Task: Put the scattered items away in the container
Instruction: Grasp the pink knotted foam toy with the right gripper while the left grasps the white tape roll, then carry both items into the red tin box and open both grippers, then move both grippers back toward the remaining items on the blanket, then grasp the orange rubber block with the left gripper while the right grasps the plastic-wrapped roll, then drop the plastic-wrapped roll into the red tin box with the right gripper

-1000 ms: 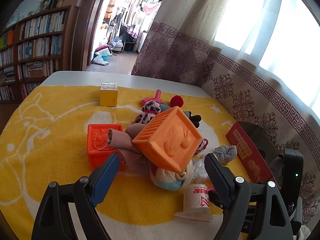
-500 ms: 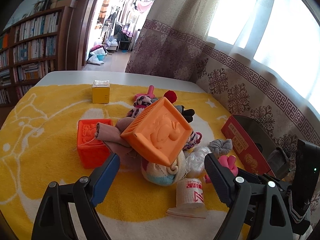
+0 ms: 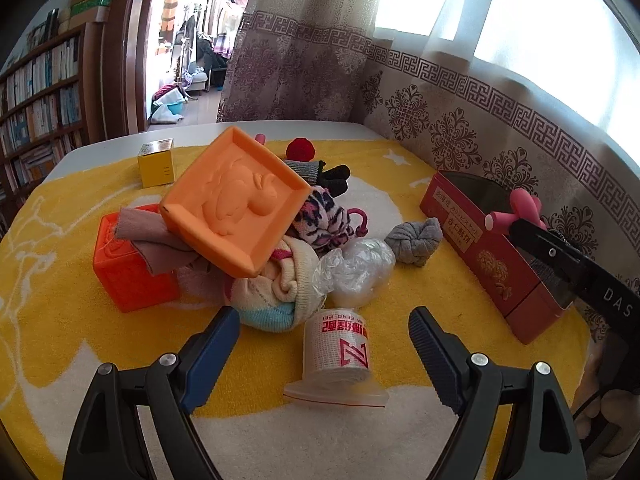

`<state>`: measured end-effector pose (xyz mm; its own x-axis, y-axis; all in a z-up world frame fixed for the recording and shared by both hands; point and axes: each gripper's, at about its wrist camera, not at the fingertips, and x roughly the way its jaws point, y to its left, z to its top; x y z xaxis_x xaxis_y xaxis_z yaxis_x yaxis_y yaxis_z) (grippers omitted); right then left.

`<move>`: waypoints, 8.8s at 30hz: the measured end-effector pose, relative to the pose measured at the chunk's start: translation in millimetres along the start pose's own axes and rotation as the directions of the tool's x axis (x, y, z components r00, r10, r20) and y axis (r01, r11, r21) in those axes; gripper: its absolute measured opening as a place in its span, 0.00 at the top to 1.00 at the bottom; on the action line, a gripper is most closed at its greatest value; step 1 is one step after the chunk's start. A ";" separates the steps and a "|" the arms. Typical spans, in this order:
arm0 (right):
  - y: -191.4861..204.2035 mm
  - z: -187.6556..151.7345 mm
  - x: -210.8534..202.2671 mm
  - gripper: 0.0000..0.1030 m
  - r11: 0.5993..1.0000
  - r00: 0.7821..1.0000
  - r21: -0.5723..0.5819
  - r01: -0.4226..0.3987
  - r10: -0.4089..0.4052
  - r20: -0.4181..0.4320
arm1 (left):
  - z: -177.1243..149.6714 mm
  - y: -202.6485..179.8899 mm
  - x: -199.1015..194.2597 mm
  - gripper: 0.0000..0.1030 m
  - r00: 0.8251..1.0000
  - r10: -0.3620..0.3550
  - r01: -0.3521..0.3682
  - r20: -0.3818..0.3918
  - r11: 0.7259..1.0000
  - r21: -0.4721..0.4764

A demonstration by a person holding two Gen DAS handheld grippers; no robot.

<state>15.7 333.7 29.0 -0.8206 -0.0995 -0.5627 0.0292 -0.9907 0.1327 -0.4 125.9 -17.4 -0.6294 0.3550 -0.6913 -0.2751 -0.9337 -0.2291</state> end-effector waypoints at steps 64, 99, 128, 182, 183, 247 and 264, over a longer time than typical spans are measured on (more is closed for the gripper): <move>-150.2 16.0 -47.7 0.30 0.924 0.968 0.340 0.172 -0.222 0.115 | 72.4 -164.5 26.1 0.64 0.962 -0.272 0.267 -0.015 0.931 0.248; -125.0 14.9 -49.0 0.28 0.950 0.976 0.288 0.119 -0.165 0.140 | 72.6 -142.4 19.7 0.52 0.967 -0.253 0.248 0.006 0.952 0.177; -23.5 1.6 -21.1 0.24 0.992 0.997 0.114 -0.050 0.043 0.059 | 50.5 13.2 -36.2 0.25 0.987 0.066 -0.060 0.148 0.997 -0.046; 33.2 -24.1 28.6 0.23 0.982 0.969 0.034 -0.183 0.186 -0.162 | -3.3 39.5 -25.6 0.25 0.999 0.032 -0.032 0.032 0.999 0.008; 33.3 -24.4 30.0 0.23 0.982 0.968 0.035 -0.186 0.189 -0.167 | -4.1 39.4 -25.0 0.25 0.999 0.019 -0.019 0.028 1.000 0.011; 59.0 -8.0 81.7 0.67 0.982 0.947 0.040 -0.185 0.189 -0.259 | -7.4 57.4 -32.5 0.40 0.995 -0.074 0.081 0.067 0.992 -0.099; 18.2 11.1 23.0 0.67 0.986 0.983 0.078 -0.147 0.154 -0.095 | 5.0 18.1 -43.5 0.40 0.993 -0.073 0.076 0.088 0.997 -0.033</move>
<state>-9.0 314.4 27.5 -0.7485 -0.2594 -0.6103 0.1047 -0.9550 0.2776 18.3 93.8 12.0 -0.6689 0.4251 -0.6098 -0.2983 -0.9049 -0.3036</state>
